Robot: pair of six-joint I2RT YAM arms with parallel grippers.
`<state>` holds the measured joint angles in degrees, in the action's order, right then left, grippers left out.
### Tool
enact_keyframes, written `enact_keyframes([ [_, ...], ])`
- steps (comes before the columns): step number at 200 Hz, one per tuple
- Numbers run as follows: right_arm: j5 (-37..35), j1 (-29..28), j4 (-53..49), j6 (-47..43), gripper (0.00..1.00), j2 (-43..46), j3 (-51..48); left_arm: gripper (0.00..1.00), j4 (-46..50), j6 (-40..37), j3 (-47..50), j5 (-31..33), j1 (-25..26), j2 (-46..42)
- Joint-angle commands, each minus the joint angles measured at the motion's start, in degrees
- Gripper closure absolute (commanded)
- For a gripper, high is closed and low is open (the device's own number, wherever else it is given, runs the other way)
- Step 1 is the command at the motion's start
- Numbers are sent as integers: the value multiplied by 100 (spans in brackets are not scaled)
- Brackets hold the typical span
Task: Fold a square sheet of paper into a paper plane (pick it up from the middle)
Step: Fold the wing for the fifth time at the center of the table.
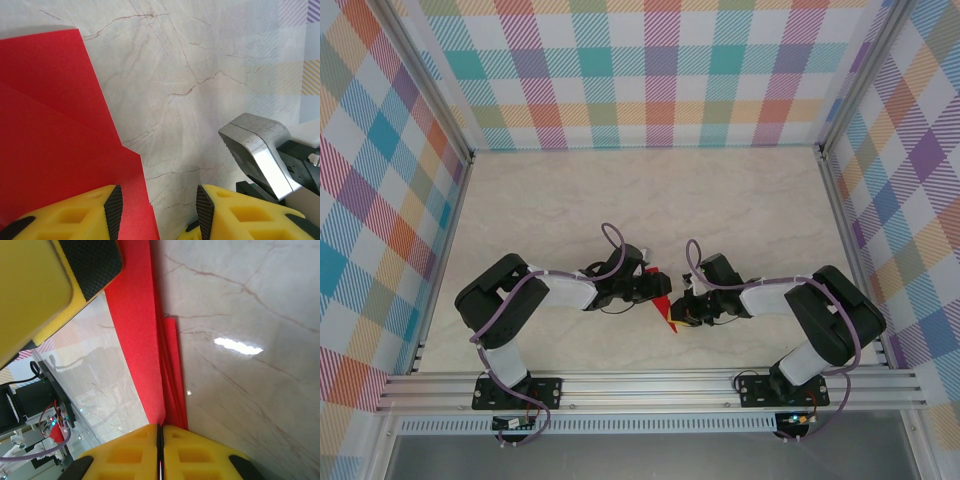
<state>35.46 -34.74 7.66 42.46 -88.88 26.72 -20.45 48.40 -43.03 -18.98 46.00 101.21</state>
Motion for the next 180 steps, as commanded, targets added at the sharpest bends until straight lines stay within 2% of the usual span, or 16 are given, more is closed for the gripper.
enact_keyframes([
  [1, -114, -75, -659, -129, 88, -4, -141, 54, 524, 6, -3, 53, 42, 285],
  [74, -175, -76, -815, -177, 83, 222, -132, 55, 577, -23, -56, 35, 48, 336],
  [130, -583, -77, -1205, -230, 94, -5, -114, 55, 603, -20, -52, 37, 43, 320],
  [163, -813, -94, -1378, -238, 95, -82, -143, 55, 652, -33, -65, 44, 42, 295],
  [180, -778, -115, -1317, -199, 91, 48, -184, 55, 669, -36, -57, 53, 45, 286],
])
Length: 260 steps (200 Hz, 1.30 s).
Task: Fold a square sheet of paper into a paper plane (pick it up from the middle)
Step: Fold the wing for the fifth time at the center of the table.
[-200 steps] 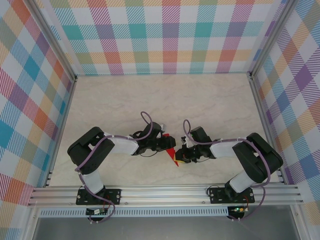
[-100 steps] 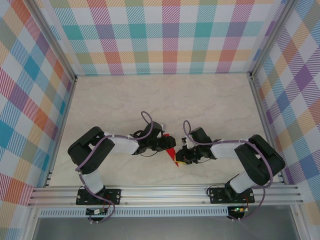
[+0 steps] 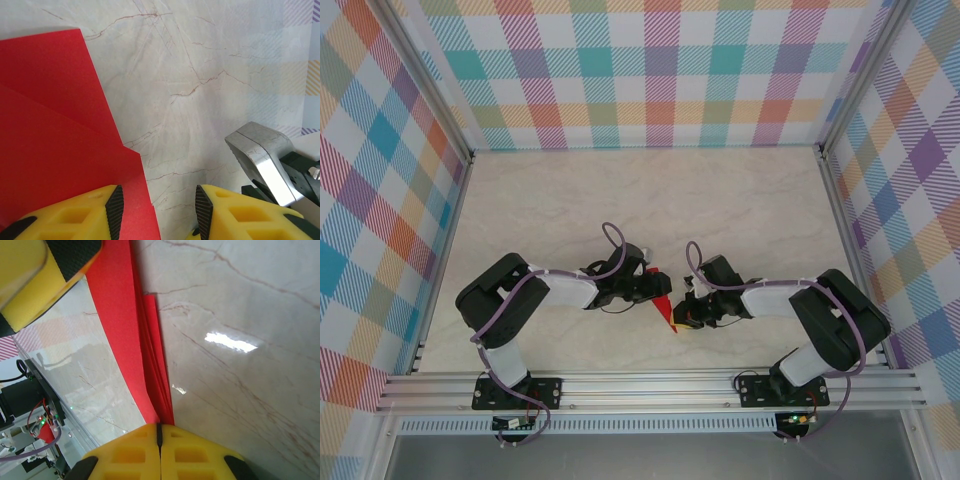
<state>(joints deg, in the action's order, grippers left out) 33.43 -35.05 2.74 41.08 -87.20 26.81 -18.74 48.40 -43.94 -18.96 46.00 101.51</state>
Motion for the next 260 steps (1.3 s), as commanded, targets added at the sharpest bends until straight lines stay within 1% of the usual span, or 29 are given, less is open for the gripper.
enact_keyframes([
  [1, -574, -83, -822, -59, 91, -112, -193, 55, 501, -39, 35, 46, 43, 260],
  [20, -510, -108, -916, -104, 86, 103, -177, 55, 512, -50, 36, 52, 43, 255],
  [52, -645, -181, -1271, -264, 83, 308, -79, 55, 520, -33, 10, 42, 42, 279],
  [83, -893, -276, -1503, -297, 87, 188, 32, 55, 528, -41, -12, 31, 39, 283],
  [124, -1390, -450, -1879, -202, 90, -37, 225, 55, 547, -25, 8, 38, 45, 298],
  [133, -1501, -466, -1882, -145, 91, 105, 187, 55, 555, -24, 15, 33, 46, 298],
  [161, -1664, -453, -1982, -66, 89, 1159, 142, 55, 578, -33, 16, 33, 43, 301],
  [179, -1340, -424, -1746, -76, 87, 1644, 131, 56, 608, -33, -2, 17, 43, 311],
  [187, -1220, -416, -1611, -36, 87, 1733, 144, 56, 624, -44, -14, 14, 39, 308],
  [196, -928, -415, -1327, 12, 87, 1743, 137, 56, 634, -58, -16, 15, 41, 316],
  [223, -210, -417, -324, 372, 88, 1323, 195, 56, 626, -62, -18, 5, 42, 359],
  [238, -53, -424, -22, 496, 88, 1009, 272, 56, 611, -60, -26, -11, 43, 378],
  [260, -4, -424, 61, 513, 89, 674, 402, 56, 600, -52, -22, -29, 44, 387],
])
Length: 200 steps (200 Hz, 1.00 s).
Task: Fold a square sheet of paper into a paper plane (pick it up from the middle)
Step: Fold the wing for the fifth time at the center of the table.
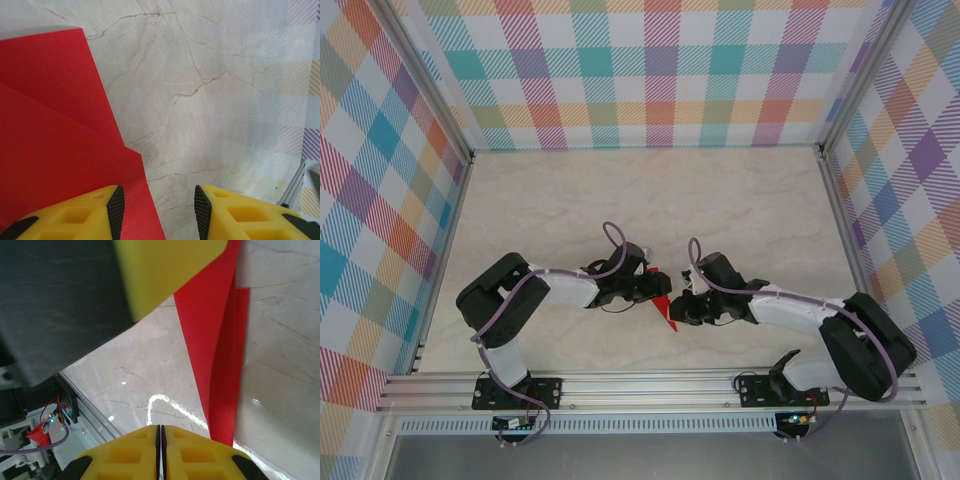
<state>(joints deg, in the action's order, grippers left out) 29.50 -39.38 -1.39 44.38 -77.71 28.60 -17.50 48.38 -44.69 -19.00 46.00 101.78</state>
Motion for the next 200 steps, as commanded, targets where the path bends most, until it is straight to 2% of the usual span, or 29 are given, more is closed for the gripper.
enact_keyframes([
  [1, 390, 9, 478, 179, 89, -290, 228, 56, 475, -49, 54, -24, 43, 361],
  [56, 71, 2, -78, -15, 89, -722, 332, 56, 501, -73, 32, -35, 41, 380],
  [127, -257, 1, -211, -30, 89, -973, -175, 57, 519, -88, 41, -28, 38, 429],
  [200, -311, -2, -629, -85, 90, -452, -336, 57, 616, -118, 32, 19, 33, 404],
])
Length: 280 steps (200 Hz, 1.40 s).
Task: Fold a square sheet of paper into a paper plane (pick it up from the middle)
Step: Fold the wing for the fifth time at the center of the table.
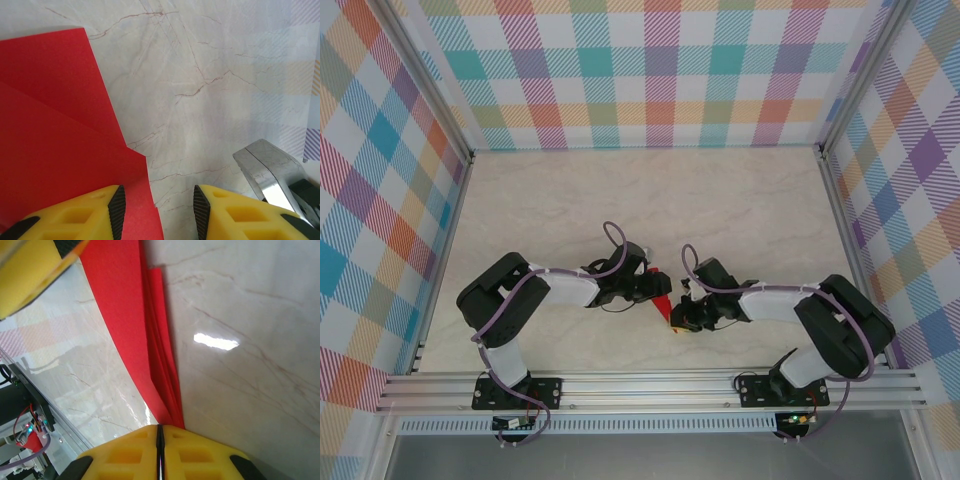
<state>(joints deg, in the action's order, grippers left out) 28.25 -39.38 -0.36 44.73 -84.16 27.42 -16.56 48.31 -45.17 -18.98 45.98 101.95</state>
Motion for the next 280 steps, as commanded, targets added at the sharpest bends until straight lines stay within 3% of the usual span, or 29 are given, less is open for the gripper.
enact_keyframes([
  [1, -192, -1, -735, -121, 90, 200, -223, 57, 522, -112, 79, 17, 35, 387],
  [48, -561, -1, -949, -114, 91, 136, -432, 58, 537, -103, 76, 27, 40, 410],
  [106, -190, 0, -968, -180, 88, 1286, 43, 58, 548, -102, 59, -23, 39, 417],
  [147, 220, -8, -50, 94, 86, 775, 311, 58, 565, -76, 42, -30, 34, 440],
  [185, 182, -61, 246, 145, 85, 99, 549, 58, 601, -75, 28, -44, 35, 435],
  [280, -802, -88, -1066, -364, 87, -379, 468, 58, 715, -122, -5, -10, 38, 483],
])
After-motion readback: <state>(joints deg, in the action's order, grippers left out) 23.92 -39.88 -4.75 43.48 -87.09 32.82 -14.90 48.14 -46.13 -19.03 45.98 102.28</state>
